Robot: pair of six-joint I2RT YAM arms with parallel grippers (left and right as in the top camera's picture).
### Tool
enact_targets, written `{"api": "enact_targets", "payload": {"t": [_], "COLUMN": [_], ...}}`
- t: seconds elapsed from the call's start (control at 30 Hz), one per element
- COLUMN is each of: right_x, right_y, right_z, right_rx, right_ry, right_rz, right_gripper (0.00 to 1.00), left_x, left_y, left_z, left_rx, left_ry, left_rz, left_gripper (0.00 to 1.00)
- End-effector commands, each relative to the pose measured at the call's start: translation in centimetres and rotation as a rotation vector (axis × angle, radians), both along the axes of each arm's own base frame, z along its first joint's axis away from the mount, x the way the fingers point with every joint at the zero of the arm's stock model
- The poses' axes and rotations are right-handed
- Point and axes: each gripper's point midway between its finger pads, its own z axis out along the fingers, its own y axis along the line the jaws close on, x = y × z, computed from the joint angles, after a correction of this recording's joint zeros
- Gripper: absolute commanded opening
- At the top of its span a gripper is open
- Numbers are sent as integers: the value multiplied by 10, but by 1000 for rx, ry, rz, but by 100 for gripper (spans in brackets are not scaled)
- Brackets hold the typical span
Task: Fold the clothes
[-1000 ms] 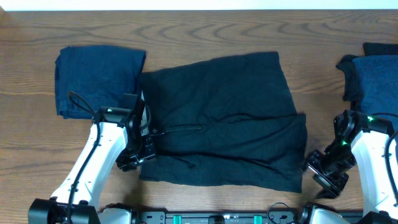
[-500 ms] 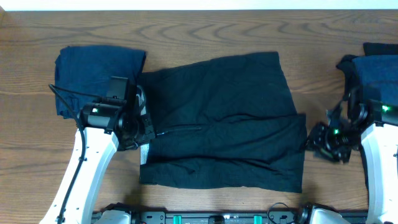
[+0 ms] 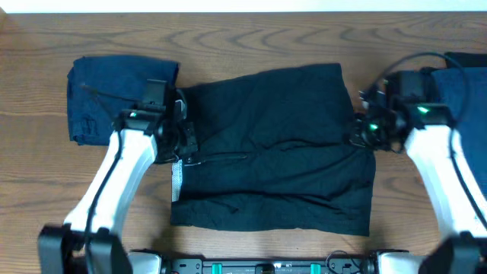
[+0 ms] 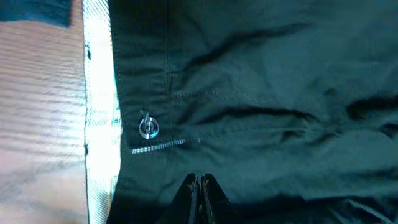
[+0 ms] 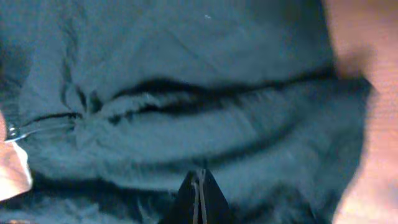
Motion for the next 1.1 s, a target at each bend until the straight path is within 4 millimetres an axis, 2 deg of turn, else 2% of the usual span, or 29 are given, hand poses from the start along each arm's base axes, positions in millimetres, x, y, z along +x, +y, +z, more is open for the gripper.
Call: {"api": "enact_targets", "payload": {"t": [0.0,0.1,0.33,0.57,0.77,0.9,1.07], "right_x": [13,24,43,52,67,89,119], "right_y": [12,16,4,-26,-47,-57,-70], "right_z": [-22,-47,-108,-149,-157,-153,-143], "right_rx": [-33,-40,-125,-280,-326,-318,-310], "right_ry": [22,45,101,127,88,5,-119], "right_rz": [41,53,36,-16,-82,-124,-175], "right_gripper": [1,1,1,1,1,1,1], "left_x": [5,5,10,29,54,77,108], "left_y": [-1,-1,-9,-24,-19,-20,-29], "left_z": [-14,-31,-66,-103,-130,-143,-143], "left_rx": [-1,6,16,40,107,113,88], "left_ry": [44,94,148,114,43,-39,-166], "left_rz": [-8,-9,-31,-75,-71,-63,-58], "left_gripper": [6,6,6,6,6,6,6]}}
